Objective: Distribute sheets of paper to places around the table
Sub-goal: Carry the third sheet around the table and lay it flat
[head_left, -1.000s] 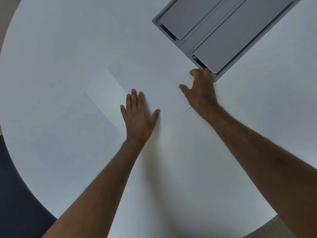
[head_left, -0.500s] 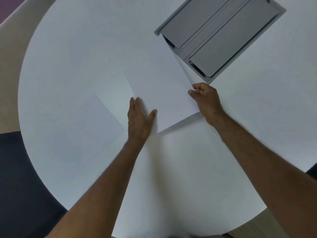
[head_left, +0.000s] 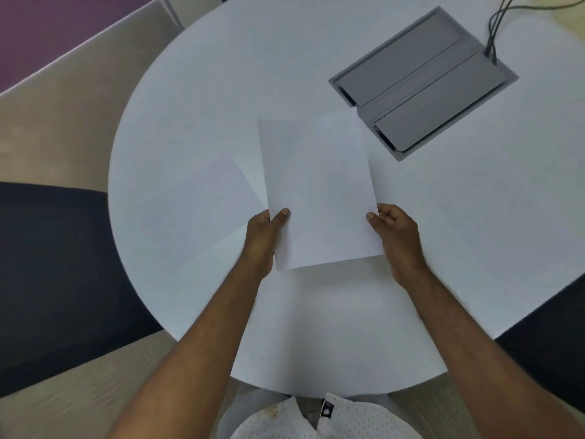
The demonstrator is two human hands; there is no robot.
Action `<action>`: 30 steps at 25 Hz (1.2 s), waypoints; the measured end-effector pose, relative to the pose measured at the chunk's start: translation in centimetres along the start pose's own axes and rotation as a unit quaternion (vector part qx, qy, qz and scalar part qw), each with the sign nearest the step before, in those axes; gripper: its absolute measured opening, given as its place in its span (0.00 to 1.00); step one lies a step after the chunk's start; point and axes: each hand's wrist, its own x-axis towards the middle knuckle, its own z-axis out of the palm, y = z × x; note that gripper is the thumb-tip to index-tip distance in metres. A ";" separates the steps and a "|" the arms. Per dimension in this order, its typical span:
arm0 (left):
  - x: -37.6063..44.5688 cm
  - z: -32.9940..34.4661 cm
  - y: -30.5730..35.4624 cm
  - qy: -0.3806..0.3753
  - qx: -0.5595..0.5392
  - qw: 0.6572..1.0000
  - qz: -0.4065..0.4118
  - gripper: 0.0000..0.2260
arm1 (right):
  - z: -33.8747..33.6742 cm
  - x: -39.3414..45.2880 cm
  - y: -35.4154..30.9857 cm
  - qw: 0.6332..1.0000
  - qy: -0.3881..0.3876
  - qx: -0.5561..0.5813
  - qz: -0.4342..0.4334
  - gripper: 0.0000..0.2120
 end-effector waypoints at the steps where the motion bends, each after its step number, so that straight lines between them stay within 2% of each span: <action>1: -1.1 -1.2 0.0 0.006 0.004 1.000 0.010 0.06 | 0.6 -1.3 0.1 1.000 -0.009 0.005 0.001 0.07; 4: -4.5 -5.2 -0.3 0.029 0.003 0.999 0.027 0.10 | 3.0 -4.8 0.0 0.998 -0.054 0.020 0.011 0.09; 7: -8.5 -10.9 -0.2 0.047 0.000 0.998 0.049 0.09 | 7.2 -8.8 -0.8 0.993 -0.121 0.016 0.004 0.10; 10: -12.9 -17.7 -0.4 0.068 -0.010 0.995 0.067 0.07 | 12.9 -13.3 -1.6 0.986 -0.168 0.012 -0.009 0.09; 14: -19.5 -27.7 -1.2 0.095 -0.033 0.988 0.118 0.12 | 21.3 -20.9 -3.0 0.976 -0.213 0.016 -0.051 0.09; 20: -28.1 -42.0 -1.5 0.160 -0.098 0.965 0.183 0.05 | 33.6 -32.9 -4.4 0.956 -0.267 0.023 -0.121 0.10; 25: -32.7 -51.9 0.7 0.207 -0.138 0.939 0.238 0.06 | 42.8 -40.1 -7.6 0.937 -0.304 0.015 -0.170 0.09; 30: -33.6 -56.1 1.3 0.233 -0.168 0.920 0.267 0.06 | 47.7 -43.1 -9.4 0.920 -0.324 0.009 -0.218 0.09</action>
